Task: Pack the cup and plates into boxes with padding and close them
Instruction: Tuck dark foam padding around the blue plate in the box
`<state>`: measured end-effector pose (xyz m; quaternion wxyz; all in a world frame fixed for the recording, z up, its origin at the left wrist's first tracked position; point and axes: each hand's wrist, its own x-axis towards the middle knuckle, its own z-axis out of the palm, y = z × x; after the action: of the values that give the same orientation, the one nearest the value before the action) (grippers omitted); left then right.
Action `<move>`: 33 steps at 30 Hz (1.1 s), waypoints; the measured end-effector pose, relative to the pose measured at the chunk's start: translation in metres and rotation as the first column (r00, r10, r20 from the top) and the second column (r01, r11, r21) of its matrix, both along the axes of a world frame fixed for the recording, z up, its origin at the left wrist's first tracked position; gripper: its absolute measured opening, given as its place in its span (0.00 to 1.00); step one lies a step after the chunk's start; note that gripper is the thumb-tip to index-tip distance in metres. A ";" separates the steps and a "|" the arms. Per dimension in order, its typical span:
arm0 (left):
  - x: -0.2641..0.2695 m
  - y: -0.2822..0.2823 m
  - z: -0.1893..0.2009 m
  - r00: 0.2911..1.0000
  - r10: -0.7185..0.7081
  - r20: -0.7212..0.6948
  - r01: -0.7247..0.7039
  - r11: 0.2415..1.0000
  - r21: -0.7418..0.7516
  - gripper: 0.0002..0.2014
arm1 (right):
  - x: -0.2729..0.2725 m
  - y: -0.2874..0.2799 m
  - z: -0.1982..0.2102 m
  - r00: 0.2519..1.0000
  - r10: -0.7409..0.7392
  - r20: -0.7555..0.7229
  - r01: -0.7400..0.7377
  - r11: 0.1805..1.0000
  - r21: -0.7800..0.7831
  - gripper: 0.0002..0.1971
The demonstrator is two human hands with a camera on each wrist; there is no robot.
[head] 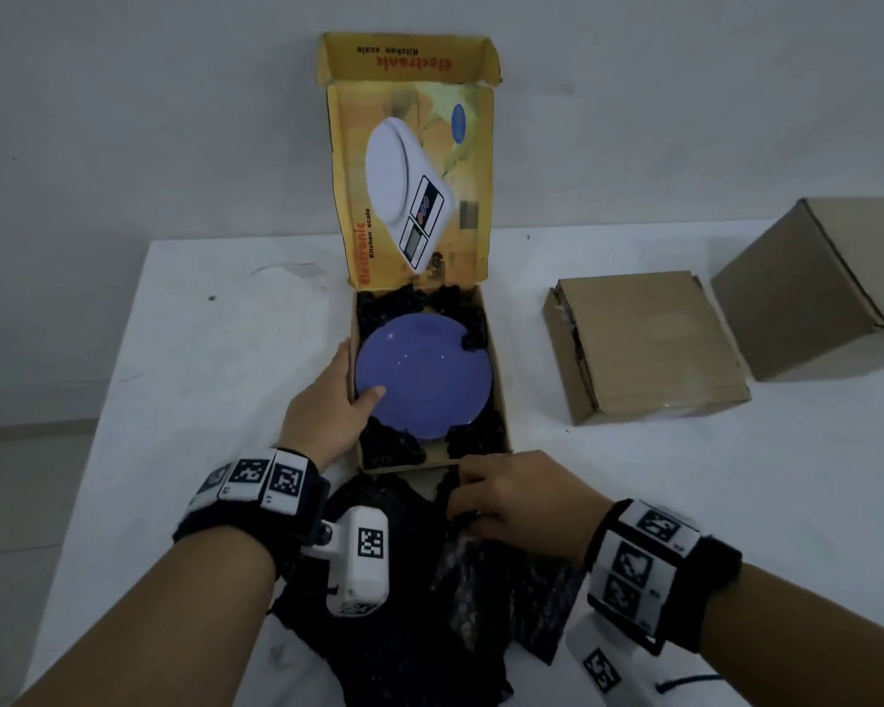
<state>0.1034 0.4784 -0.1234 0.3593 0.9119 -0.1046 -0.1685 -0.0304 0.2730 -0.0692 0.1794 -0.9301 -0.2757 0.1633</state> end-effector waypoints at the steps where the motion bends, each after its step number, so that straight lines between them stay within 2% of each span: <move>1: 0.000 0.000 0.000 1.000 -0.001 -0.004 0.001 1.000 0.008 0.34 | 0.002 -0.003 0.004 1.000 -0.022 0.003 0.022 0.999 0.031 0.13; 3: 0.000 0.001 -0.001 1.000 -0.002 -0.009 0.002 1.000 0.027 0.35 | 0.007 -0.010 0.015 0.995 -0.097 -0.031 0.100 0.991 0.091 0.16; 5: 0.002 0.001 -0.001 1.000 0.003 -0.024 -0.002 0.999 0.036 0.36 | 0.013 -0.015 0.023 0.970 -0.234 -0.063 0.242 0.950 0.195 0.15; 7: 0.003 0.001 -0.002 1.000 0.001 -0.027 0.001 0.999 0.049 0.37 | 0.020 -0.019 0.028 0.876 -0.474 -0.084 0.474 0.820 0.320 0.09; 9: 0.003 0.002 -0.005 0.999 0.001 -0.032 0.001 0.998 0.058 0.37 | 0.028 -0.021 0.030 0.721 -0.671 -0.174 0.677 0.626 0.387 0.10; 11: 0.003 0.003 -0.005 0.999 0.012 -0.050 -0.010 0.999 0.045 0.37 | 0.034 -0.019 0.031 0.577 -0.745 -0.336 0.801 0.435 0.411 0.08; 12: 0.002 0.003 -0.004 0.998 0.018 -0.057 -0.016 0.999 0.043 0.37 | 0.037 -0.019 0.030 0.533 -0.755 -0.381 0.829 0.377 0.413 0.08; 14: 0.002 0.002 -0.003 0.998 0.025 -0.060 -0.021 0.998 0.056 0.37 | 0.044 -0.015 0.028 0.495 -0.752 -0.436 0.846 0.302 0.439 0.14; 15: 0.002 0.001 -0.003 0.998 0.024 -0.058 -0.021 0.998 0.063 0.37 | 0.047 -0.013 0.027 0.487 -0.760 -0.429 0.846 0.291 0.446 0.16; 17: 0.002 0.001 -0.003 0.998 0.025 -0.051 -0.021 0.998 0.067 0.37 | 0.050 -0.003 0.028 0.491 -0.769 -0.410 0.840 0.292 0.458 0.12; 20: 0.001 0.000 -0.002 0.999 0.025 -0.034 -0.022 0.997 0.079 0.37 | 0.047 0.016 0.028 0.585 -0.658 -0.474 0.795 0.349 0.495 0.06; 21: 0.001 0.000 -0.001 0.999 0.024 -0.030 -0.022 0.996 0.088 0.37 | 0.046 0.020 0.025 0.627 -0.617 -0.475 0.773 0.419 0.476 0.06; 22: 0.001 -0.001 0.000 0.999 0.022 -0.027 -0.019 0.995 0.093 0.36 | 0.044 0.023 0.023 0.673 -0.601 -0.430 0.739 0.524 0.424 0.08; 24: 0.001 -0.001 0.000 1.000 0.017 -0.016 -0.016 0.996 0.089 0.36 | 0.040 0.024 0.012 0.798 -0.555 -0.237 0.602 0.757 0.254 0.15; 26: 0.001 0.000 0.000 1.000 0.018 -0.012 -0.017 0.996 0.085 0.36 | 0.035 0.026 0.005 0.914 -0.402 -0.050 0.406 0.908 0.108 0.16; 27: 0.001 -0.001 0.000 1.000 0.018 -0.011 -0.017 0.996 0.090 0.36 | 0.033 0.026 0.000 0.947 -0.320 0.032 0.319 0.947 0.022 0.15; 29: -0.001 -0.002 0.001 1.000 0.017 -0.008 -0.016 0.994 0.104 0.36 | 0.033 0.025 -0.001 0.970 -0.177 0.169 0.197 0.974 -0.111 0.14; 30: -0.001 -0.003 0.001 1.000 0.018 -0.007 -0.017 0.994 0.106 0.36 | 0.034 0.027 0.004 0.979 -0.123 0.160 0.149 0.976 -0.160 0.14; 32: -0.001 -0.003 0.001 1.000 0.024 -0.006 -0.023 0.994 0.107 0.36 | 0.038 0.032 0.012 0.997 -0.074 0.039 0.080 0.980 -0.185 0.16; 33: -0.001 -0.003 0.000 1.000 0.025 -0.010 -0.024 0.993 0.113 0.36 | 0.039 0.032 0.014 0.995 -0.096 -0.031 0.089 0.981 -0.172 0.18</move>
<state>0.1020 0.4757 -0.1232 0.3099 0.9310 -0.0818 -0.1748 0.0082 0.3047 -0.0548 0.1118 -0.9505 -0.2135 0.1959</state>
